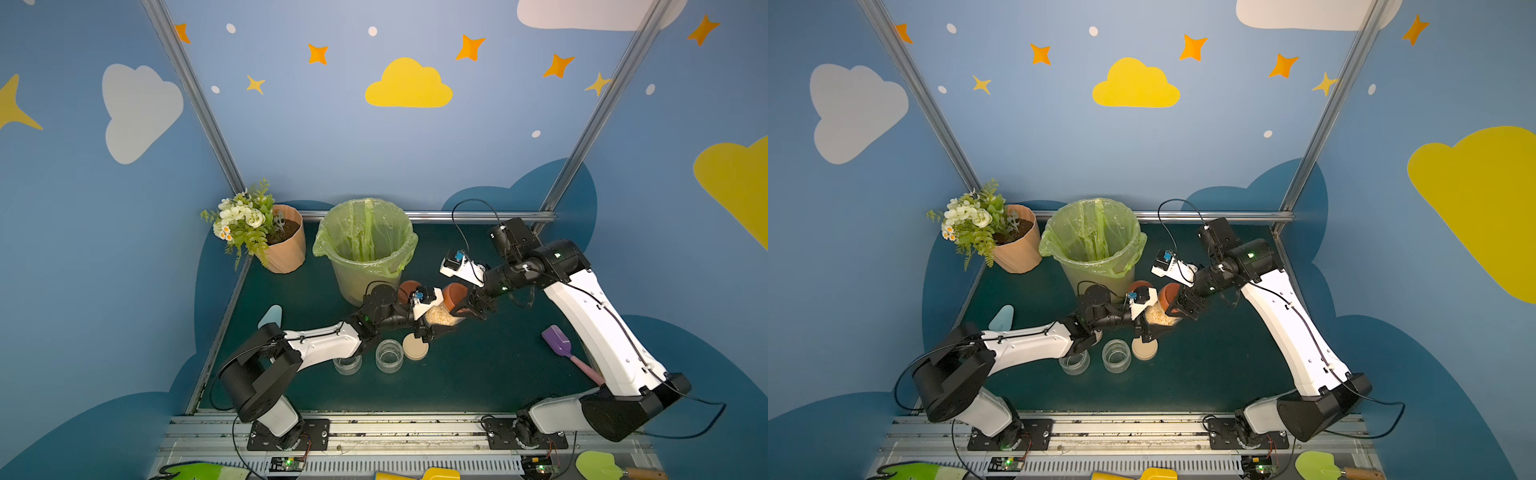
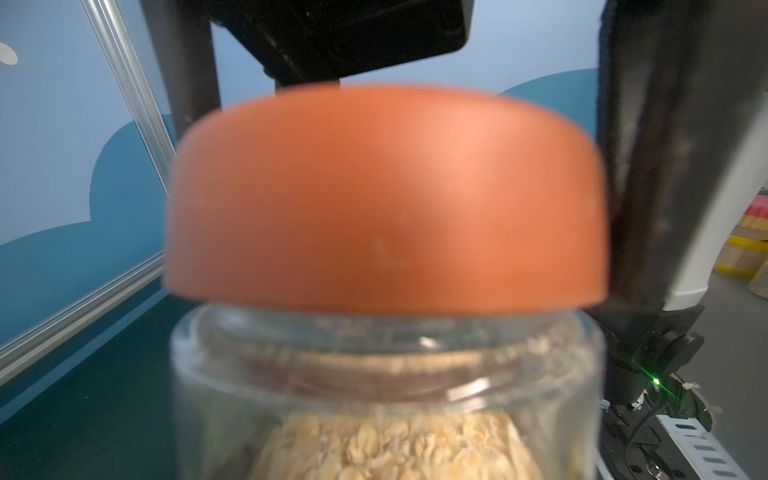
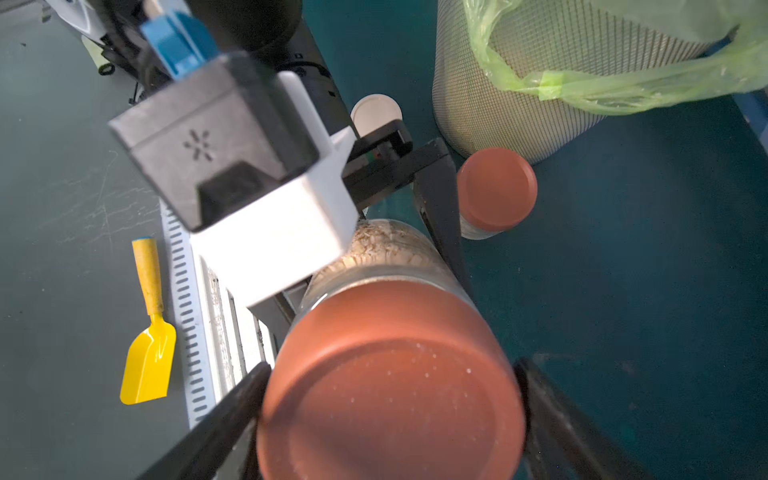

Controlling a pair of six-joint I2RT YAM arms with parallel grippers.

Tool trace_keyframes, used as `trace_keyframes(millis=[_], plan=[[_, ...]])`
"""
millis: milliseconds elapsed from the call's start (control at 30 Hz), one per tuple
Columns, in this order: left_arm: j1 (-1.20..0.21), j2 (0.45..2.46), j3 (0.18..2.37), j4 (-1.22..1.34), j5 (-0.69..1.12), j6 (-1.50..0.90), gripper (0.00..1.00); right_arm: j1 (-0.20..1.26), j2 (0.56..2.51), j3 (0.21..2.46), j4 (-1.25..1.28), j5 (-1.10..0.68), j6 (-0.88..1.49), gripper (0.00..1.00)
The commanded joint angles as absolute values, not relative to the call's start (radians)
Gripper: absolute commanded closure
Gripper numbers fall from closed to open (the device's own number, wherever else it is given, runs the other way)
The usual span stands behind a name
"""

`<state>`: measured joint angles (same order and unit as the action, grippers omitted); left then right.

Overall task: Empty expired oatmeal from jars
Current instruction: Open the lid of the jar, then place the lid at the center of the board.

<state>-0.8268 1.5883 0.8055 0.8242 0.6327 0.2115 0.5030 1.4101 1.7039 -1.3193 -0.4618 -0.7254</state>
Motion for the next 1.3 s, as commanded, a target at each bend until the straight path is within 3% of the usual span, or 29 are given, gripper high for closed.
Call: trace_keyframes(millis=[0, 733, 933, 1133, 1267], plan=[[-0.824, 1.59, 0.818, 0.877, 0.705, 0.202, 0.97, 0.503, 1.399, 1.757, -1.299, -0.459, -0.825, 0.37], [-0.826, 1.533, 0.757, 0.769, 0.784, 0.217, 0.97, 0.506, 1.3, 1.724, -1.29, -0.45, -0.943, 0.36], [-0.824, 1.454, 0.699, 0.705, 0.694, 0.253, 0.97, 0.483, 1.23, 1.544, -1.1, -0.427, -0.894, 0.36], [-0.824, 1.311, 0.6, 0.56, 0.567, 0.297, 0.97, 0.37, 1.215, 1.341, -0.829, -0.435, -0.725, 0.35], [-0.824, 1.223, 0.545, 0.501, 0.507, 0.296, 0.97, 0.323, 1.24, 1.201, -0.658, -0.348, -0.604, 0.31]])
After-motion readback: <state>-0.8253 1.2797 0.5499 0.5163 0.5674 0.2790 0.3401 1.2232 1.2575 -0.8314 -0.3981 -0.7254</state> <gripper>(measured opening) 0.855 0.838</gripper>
